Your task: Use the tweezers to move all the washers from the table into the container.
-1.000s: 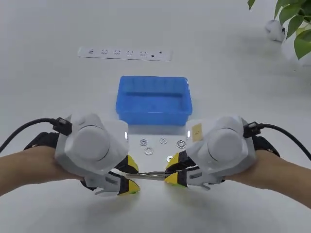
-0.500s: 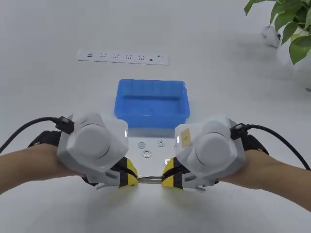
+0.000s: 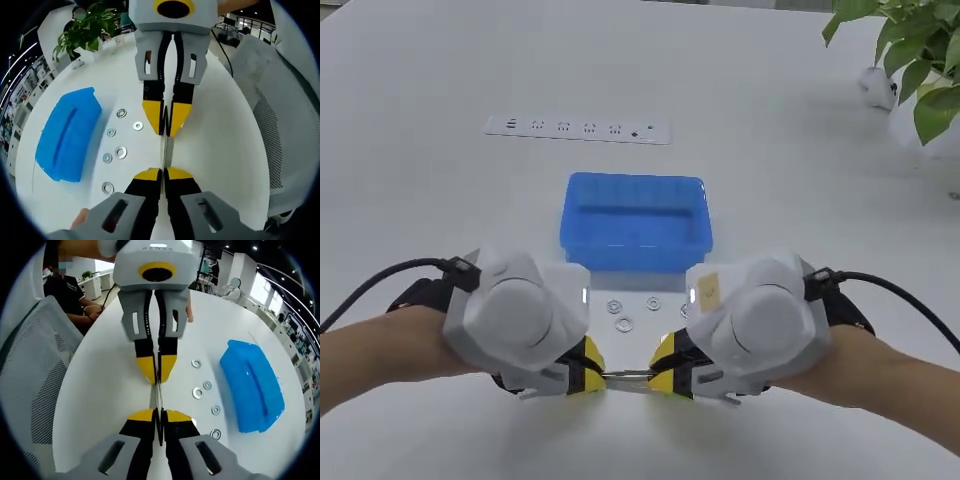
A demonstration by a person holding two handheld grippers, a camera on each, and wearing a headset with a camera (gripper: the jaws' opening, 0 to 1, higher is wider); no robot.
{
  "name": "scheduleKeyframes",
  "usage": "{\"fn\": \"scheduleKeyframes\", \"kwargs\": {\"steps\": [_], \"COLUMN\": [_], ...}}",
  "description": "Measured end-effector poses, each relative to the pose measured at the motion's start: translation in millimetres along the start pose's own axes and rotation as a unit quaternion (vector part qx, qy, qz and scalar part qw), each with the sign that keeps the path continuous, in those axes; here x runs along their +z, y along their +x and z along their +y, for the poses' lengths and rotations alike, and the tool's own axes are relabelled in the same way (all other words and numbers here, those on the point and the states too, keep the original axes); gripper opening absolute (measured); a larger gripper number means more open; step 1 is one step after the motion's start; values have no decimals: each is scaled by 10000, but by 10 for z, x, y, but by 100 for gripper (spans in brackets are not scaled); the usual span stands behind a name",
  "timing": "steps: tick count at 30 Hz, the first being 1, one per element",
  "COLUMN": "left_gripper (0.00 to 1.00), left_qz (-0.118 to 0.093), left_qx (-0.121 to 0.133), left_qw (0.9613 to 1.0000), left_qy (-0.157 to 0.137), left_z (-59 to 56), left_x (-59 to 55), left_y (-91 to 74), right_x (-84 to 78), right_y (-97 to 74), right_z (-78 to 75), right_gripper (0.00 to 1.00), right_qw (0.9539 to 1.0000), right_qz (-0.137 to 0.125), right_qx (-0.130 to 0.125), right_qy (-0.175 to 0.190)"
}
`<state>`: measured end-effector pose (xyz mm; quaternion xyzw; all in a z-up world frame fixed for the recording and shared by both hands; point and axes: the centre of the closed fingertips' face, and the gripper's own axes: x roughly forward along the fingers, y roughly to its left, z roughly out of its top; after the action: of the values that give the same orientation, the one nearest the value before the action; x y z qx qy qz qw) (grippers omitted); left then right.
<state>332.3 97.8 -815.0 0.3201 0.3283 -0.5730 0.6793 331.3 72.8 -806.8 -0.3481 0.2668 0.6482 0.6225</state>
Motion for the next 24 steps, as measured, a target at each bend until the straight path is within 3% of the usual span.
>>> {"fn": "scheduleKeyframes", "kwargs": {"steps": [5,9,17,24], "left_gripper": [6,6,6,6], "left_qz": [59,-239,-353,-594], "left_qx": [-58,22,46,79], "left_qw": [9999,9997,9994,9982], "left_qy": [90,-72,-12,-88], "left_z": [-29,7,-19,-51], "left_x": [0,153,287,437], "left_y": [-111,-293,-429,-467], "right_x": [58,61,136,141], "right_y": [5,-3,-33,-104], "right_z": [28,-12,-15,-14], "right_gripper": [7,7,7,7], "right_qw": [9998,9997,9982,9949], "right_qz": [-90,-157,-503,-913], "right_qx": [-41,-155,-288,-407], "right_qy": [-159,-145,-147,128]}}
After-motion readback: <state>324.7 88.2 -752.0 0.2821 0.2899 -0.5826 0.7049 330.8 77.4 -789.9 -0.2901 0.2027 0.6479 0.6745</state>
